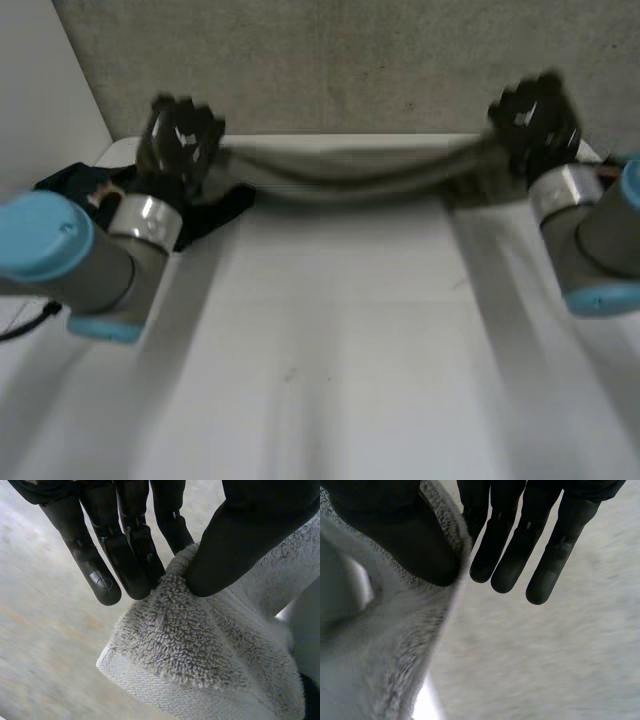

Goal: Fold the laundry.

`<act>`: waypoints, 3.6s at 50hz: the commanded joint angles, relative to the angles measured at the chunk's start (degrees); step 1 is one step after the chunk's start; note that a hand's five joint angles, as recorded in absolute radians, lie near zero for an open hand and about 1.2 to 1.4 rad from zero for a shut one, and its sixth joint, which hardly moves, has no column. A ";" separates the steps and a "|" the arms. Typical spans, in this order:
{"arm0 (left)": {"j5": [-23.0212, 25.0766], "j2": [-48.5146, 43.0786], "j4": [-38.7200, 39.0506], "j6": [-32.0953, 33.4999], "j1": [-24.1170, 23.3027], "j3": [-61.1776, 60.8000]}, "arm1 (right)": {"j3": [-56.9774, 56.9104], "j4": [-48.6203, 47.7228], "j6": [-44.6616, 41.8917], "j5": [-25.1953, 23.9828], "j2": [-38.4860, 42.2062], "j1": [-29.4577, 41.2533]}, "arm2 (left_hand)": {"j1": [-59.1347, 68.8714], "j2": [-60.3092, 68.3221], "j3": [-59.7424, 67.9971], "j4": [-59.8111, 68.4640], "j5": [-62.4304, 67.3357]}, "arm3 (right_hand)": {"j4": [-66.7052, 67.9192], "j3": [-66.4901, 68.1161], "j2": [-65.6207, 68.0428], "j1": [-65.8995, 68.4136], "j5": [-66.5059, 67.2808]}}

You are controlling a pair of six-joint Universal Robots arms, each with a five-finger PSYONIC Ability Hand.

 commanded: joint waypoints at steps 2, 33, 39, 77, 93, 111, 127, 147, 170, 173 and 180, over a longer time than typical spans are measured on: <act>0.07 -1.16 -0.15 0.15 -0.34 -9.67 | 6.48 6.90 0.51 -1.44 3.98 -0.60 | 14.54 11.50 11.39 11.12 13.96 | 11.43 11.76 12.88 16.41 12.48; -0.20 3.06 -1.20 -0.20 0.36 -11.96 | -0.28 27.31 23.19 -6.54 8.10 -12.12 | 14.54 11.50 11.39 11.12 13.96 | 11.43 11.76 12.88 16.41 12.48; -0.28 5.52 -4.36 0.06 -0.07 -13.45 | 0.85 28.19 22.93 -9.18 7.14 -12.82 | 14.54 11.50 11.39 11.12 13.96 | 11.43 11.76 12.88 16.41 12.48; -3.62 15.39 -38.49 6.74 -1.04 -12.24 | 10.97 36.48 -11.53 -0.57 -10.45 -13.01 | 14.54 11.50 11.39 11.12 13.96 | 11.43 11.76 12.88 16.41 12.48; -6.61 -0.45 -12.13 12.10 -1.66 22.03 | -21.10 7.12 -7.41 2.25 -0.07 -6.05 | 14.54 11.50 11.39 11.12 13.96 | 11.43 11.76 12.88 16.41 12.48; -6.61 2.81 0.90 5.16 -1.39 13.11 | -13.75 -0.73 2.80 2.25 -3.33 -5.70 | 14.54 11.50 11.39 11.12 13.96 | 11.43 11.76 12.88 16.41 12.48; -6.17 -1.86 0.73 5.51 -5.52 -11.43 | 9.20 6.57 3.94 -0.56 1.51 -6.31 | 14.54 11.50 11.39 11.12 13.96 | 11.43 11.76 12.88 16.41 12.48; -6.00 10.80 -27.83 1.21 -2.27 -11.35 | 13.51 12.37 3.94 -2.06 -0.42 -7.63 | -40.11 -43.15 -43.26 -43.52 -40.69 | 11.43 11.76 12.88 16.41 12.48; -2.22 6.76 -35.40 -4.95 3.61 -10.65 | 13.34 12.55 3.85 -1.62 -0.51 -8.69 | -37.92 -40.96 -41.07 -41.34 -38.50 | 11.43 11.76 12.88 16.41 12.48; -0.81 5.35 -35.40 -4.33 4.23 -10.73 | 13.43 12.55 3.77 -1.62 -0.42 -8.69 | -38.09 -41.13 -41.24 -41.50 -38.67 | 11.43 11.76 12.88 16.41 12.48; -0.64 4.82 -35.48 0.14 5.46 -12.31 | 13.43 12.55 3.85 -1.62 -0.51 -8.78 | -39.60 -42.64 -42.75 -43.02 -40.18 | 11.43 11.76 12.88 16.41 12.48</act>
